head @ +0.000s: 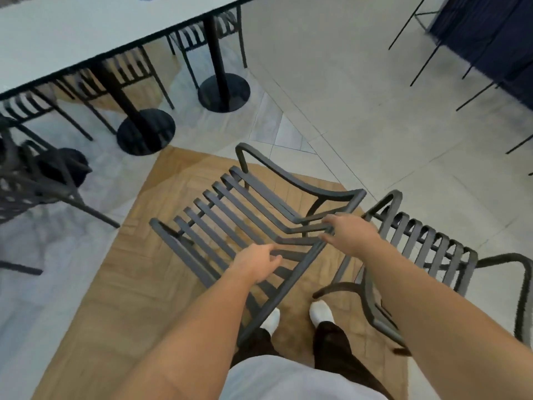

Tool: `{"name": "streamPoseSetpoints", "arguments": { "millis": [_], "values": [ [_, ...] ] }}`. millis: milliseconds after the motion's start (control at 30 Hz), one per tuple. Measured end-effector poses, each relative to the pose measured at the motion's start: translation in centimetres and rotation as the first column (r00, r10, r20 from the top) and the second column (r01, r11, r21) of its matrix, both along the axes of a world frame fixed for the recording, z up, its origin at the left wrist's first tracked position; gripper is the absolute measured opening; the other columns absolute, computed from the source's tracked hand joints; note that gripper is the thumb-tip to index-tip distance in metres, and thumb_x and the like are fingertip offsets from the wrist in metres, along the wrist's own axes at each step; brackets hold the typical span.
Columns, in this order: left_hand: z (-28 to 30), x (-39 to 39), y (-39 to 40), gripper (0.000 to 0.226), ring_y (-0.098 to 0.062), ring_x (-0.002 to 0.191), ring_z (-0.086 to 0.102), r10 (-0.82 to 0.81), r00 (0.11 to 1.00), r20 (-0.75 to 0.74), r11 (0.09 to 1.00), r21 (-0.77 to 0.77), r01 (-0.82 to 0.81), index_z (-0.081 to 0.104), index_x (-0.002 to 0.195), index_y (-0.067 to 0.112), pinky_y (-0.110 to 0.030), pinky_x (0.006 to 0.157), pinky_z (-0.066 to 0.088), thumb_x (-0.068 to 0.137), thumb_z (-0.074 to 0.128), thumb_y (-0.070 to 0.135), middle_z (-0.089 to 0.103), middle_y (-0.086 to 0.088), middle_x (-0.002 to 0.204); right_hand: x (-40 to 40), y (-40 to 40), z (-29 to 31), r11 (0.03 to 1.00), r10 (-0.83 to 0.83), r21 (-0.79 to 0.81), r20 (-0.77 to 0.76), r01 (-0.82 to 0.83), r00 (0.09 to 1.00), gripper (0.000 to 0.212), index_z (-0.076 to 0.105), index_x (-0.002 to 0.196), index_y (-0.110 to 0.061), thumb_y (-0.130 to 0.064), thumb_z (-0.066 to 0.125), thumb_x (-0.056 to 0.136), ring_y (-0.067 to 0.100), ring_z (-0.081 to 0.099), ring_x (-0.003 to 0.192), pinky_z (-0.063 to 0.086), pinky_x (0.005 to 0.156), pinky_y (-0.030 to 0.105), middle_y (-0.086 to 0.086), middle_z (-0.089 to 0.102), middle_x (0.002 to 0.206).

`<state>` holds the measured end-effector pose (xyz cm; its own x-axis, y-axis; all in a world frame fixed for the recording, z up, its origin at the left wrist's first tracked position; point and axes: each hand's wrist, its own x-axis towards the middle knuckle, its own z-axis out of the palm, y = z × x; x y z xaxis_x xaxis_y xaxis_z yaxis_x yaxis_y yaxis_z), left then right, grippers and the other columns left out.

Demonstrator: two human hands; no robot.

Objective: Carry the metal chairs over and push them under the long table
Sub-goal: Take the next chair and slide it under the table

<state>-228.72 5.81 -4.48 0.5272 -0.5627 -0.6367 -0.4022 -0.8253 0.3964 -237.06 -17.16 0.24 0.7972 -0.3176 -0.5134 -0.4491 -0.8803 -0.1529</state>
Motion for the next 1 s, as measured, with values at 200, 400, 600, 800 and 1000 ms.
{"name": "streamPoseSetpoints", "arguments": {
  "millis": [200, 400, 600, 800, 1000],
  "values": [
    [0.4, -4.1, -0.7, 0.048, -0.026, 0.105, 0.064, 0.208, 0.973, 0.105, 0.964, 0.144, -0.222, 0.051, 0.146, 0.027, -0.044, 0.086, 0.057, 0.106, 0.036, 0.049, 0.065, -0.007, 0.125, 0.9, -2.4, -1.6, 0.968, 0.244, 0.064, -0.027, -0.242, 0.969, 0.048, 0.054, 0.140, -0.029, -0.052, 0.056, 0.097, 0.022, 0.061, 0.109, 0.056, 0.085, 0.039, 0.000, 0.063, 0.122],
    [-0.7, -8.9, -2.4, 0.076, -0.025, 0.099, 0.064, 0.369, 0.928, 0.054, 0.911, 0.177, -0.373, 0.054, 0.142, 0.019, -0.042, 0.084, 0.055, 0.098, 0.026, 0.075, 0.067, -0.009, 0.121, 0.6, -5.0, -3.1, 0.868, 0.496, 0.068, -0.105, -0.491, 0.862, 0.071, 0.055, 0.137, -0.031, -0.074, 0.062, 0.081, 0.026, 0.054, 0.120, 0.052, 0.095, 0.045, 0.001, 0.059, 0.132],
    [-3.2, -11.7, -2.6, 0.070, -0.025, 0.119, 0.059, 0.469, 0.880, 0.076, 0.869, 0.135, -0.475, 0.041, 0.153, 0.026, -0.042, 0.096, 0.052, 0.096, 0.047, 0.068, 0.059, -0.001, 0.134, 1.3, -5.9, -6.6, 0.751, 0.654, -0.068, -0.062, -0.657, 0.754, 0.050, 0.053, 0.139, -0.026, -0.046, 0.065, 0.094, 0.026, 0.050, 0.126, 0.040, 0.108, 0.040, 0.002, 0.058, 0.136],
    [-4.2, -11.7, -2.6, 0.056, -0.030, 0.106, 0.064, 0.402, 0.897, 0.184, 0.865, 0.244, -0.438, 0.037, 0.150, 0.040, -0.046, 0.086, 0.056, 0.103, 0.045, 0.011, 0.064, -0.004, 0.122, 2.6, -5.4, -7.8, 0.730, 0.660, -0.126, -0.128, -0.672, 0.741, 0.028, 0.061, 0.128, -0.022, -0.021, 0.056, 0.100, 0.024, 0.061, 0.112, 0.050, 0.097, 0.039, 0.002, 0.064, 0.120],
    [-4.9, -11.7, -1.4, 0.062, -0.027, 0.109, 0.065, 0.412, 0.880, 0.238, 0.861, 0.216, -0.461, 0.037, 0.151, 0.043, -0.043, 0.087, 0.053, 0.102, 0.045, 0.005, 0.066, -0.002, 0.123, 3.4, -3.8, -7.6, 0.720, 0.647, -0.169, -0.188, -0.673, 0.739, 0.025, 0.067, 0.121, -0.022, -0.019, 0.054, 0.100, 0.020, 0.068, 0.093, 0.059, 0.080, 0.036, 0.001, 0.068, 0.102]
  ]
}}
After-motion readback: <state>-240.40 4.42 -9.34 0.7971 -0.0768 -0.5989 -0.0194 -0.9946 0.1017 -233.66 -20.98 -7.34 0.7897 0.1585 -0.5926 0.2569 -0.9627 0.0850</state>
